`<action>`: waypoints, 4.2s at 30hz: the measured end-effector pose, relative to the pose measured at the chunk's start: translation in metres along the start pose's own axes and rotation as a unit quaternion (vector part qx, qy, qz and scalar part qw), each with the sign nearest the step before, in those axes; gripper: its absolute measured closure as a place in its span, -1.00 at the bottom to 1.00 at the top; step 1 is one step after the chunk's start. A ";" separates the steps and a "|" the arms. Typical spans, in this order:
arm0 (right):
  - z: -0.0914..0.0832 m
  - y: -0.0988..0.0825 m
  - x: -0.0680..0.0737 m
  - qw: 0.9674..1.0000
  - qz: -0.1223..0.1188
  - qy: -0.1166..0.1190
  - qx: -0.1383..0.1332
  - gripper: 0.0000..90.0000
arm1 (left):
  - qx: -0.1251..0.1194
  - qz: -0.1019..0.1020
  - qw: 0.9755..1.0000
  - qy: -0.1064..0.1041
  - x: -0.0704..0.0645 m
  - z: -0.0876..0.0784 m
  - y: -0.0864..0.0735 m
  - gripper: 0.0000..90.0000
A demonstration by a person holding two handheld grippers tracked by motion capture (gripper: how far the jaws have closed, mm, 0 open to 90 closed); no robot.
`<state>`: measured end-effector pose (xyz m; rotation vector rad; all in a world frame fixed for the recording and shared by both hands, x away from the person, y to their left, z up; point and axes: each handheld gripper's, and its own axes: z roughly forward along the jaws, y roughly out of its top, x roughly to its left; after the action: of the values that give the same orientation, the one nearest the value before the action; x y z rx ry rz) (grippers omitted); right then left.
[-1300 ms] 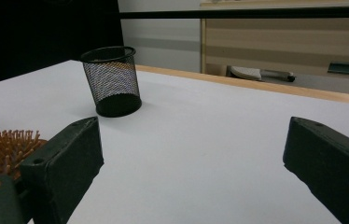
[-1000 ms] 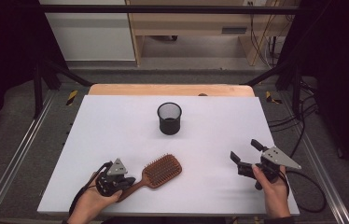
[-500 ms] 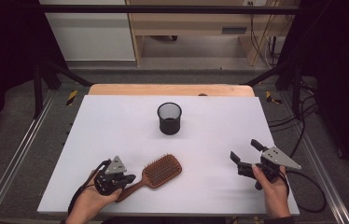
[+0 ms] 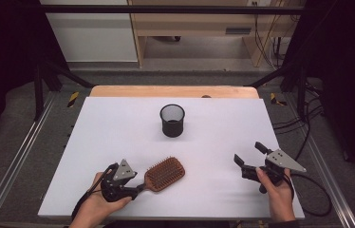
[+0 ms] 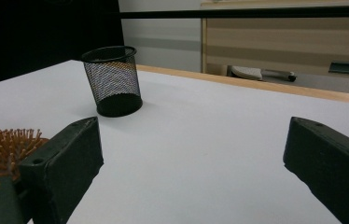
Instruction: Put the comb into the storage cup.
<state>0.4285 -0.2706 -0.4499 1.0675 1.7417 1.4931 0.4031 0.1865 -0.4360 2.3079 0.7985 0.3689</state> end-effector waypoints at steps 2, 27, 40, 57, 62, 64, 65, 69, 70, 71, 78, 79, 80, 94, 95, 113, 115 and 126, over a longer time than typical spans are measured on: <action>0.000 0.000 0.000 1.000 0.000 0.001 0.000 -0.90 | 0.004 -0.001 1.000 0.002 -0.002 0.003 0.002 -0.21; 0.000 0.000 0.001 1.000 -0.001 0.002 0.002 -0.90 | 0.070 0.013 0.997 -0.012 -0.012 0.021 0.011 -0.87; 0.001 0.000 0.001 1.000 -0.003 0.003 0.002 -0.90 | 0.079 0.014 0.997 -0.010 -0.009 0.025 0.007 -0.87; 0.001 0.000 0.001 1.000 -0.003 0.004 0.003 -0.90 | 0.087 0.018 0.996 -0.018 -0.007 0.028 0.005 -0.84; 0.001 0.000 0.002 1.000 -0.003 0.004 0.003 -0.90 | 0.089 0.017 0.996 -0.018 -0.006 0.028 0.005 -0.72; 0.001 0.000 0.002 1.000 -0.003 0.004 0.004 -0.90 | 0.089 0.017 0.996 -0.019 -0.005 0.027 0.006 -0.64; 0.001 0.000 0.002 1.000 -0.003 0.004 0.004 -0.90 | 0.089 0.014 0.996 -0.020 -0.005 0.026 0.006 -0.59; 0.001 0.000 0.002 1.000 -0.004 0.005 0.005 -0.90 | 0.090 0.012 0.995 -0.028 -0.002 0.023 0.006 -0.42; 0.001 0.000 0.002 1.000 -0.004 0.005 0.005 -0.90 | 0.093 0.012 0.995 -0.029 -0.002 0.022 0.006 -0.37; 0.001 0.000 0.001 1.000 -0.004 0.005 0.005 -0.90 | 0.094 0.013 0.995 -0.031 -0.002 0.022 0.006 -0.33; 0.001 0.000 0.001 1.000 -0.004 0.005 0.006 -0.90 | 0.115 0.025 0.992 -0.045 -0.003 0.024 0.007 0.07; 0.001 0.000 0.001 1.000 -0.004 0.005 0.006 -0.90 | 0.118 0.025 0.992 -0.046 -0.003 0.025 0.007 0.09; 0.001 0.000 0.001 1.000 -0.003 0.005 0.006 -0.90 | 0.119 0.025 0.992 -0.046 -0.003 0.025 0.007 0.12; 0.001 0.000 0.001 1.000 -0.003 0.006 0.006 -0.90 | 0.133 0.025 0.990 -0.049 0.000 0.030 0.008 0.38; 0.001 0.000 0.001 1.000 -0.003 0.006 0.006 -0.90 | 0.134 0.025 0.990 -0.048 0.000 0.030 0.008 0.40; 0.001 0.000 0.002 1.000 -0.004 0.008 0.006 -0.90 | 0.142 0.057 0.988 -0.019 -0.012 0.032 0.009 0.61; 0.001 0.000 0.002 1.000 -0.004 0.008 0.005 -0.90 | 0.133 0.055 0.989 -0.019 -0.012 0.031 0.007 0.62; 0.000 0.000 0.001 1.000 -0.002 0.005 0.005 -0.90 | 0.061 0.032 0.998 -0.014 -0.005 0.031 0.005 0.62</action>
<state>0.4283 -0.2694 -0.4500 1.0611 1.7588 1.4917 0.4155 0.1655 -0.4559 2.4513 0.7534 0.3234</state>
